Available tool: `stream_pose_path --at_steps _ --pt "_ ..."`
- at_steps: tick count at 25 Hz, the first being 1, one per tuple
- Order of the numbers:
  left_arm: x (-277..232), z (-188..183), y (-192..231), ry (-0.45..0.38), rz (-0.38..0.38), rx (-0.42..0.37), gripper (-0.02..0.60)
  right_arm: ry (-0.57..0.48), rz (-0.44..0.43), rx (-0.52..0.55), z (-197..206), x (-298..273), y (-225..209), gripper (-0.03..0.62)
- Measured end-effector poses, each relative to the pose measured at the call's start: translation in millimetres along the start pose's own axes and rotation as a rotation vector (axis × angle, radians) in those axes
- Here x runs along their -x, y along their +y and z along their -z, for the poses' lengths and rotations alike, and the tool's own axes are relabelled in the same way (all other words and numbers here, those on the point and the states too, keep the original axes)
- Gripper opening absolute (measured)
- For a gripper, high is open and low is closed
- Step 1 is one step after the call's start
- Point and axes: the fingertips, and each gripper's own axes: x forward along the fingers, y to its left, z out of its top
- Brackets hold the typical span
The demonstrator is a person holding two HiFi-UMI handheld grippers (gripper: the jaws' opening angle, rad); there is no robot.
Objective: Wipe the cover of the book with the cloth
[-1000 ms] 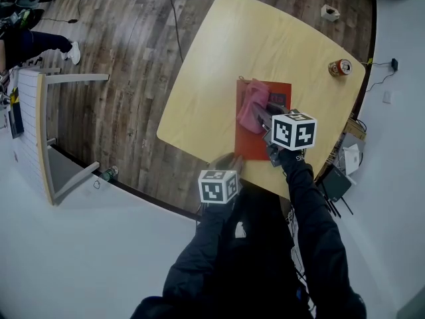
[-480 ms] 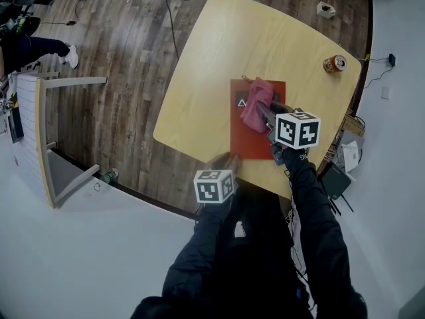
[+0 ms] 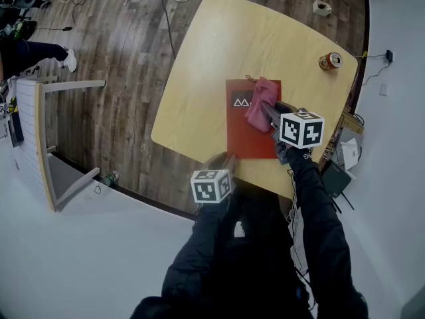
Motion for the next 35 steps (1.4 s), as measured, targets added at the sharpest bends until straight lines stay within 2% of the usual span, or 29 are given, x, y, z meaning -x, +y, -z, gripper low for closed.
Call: stream_pose_path --at_steps 13,22,27,35 --pt "0.1 0.1 0.5 0.001 0.001 -0.003 0.118 -0.019 0.043 0.013 -3.1 23.5 -18.1 0.08" --pt "0.9 0.7 0.1 0.001 0.005 -0.004 0.118 -0.037 -0.045 0.007 -6.4 24.0 26.3 0.08" --pt "0.1 0.7 -0.7 0.002 0.005 -0.002 0.118 -0.02 -0.112 -0.004 0.6 11.4 58.0 0.08" --pt "0.7 0.8 0.0 0.003 0.006 -0.003 0.118 0.023 -0.163 -0.008 16.2 -8.7 84.4 0.08"
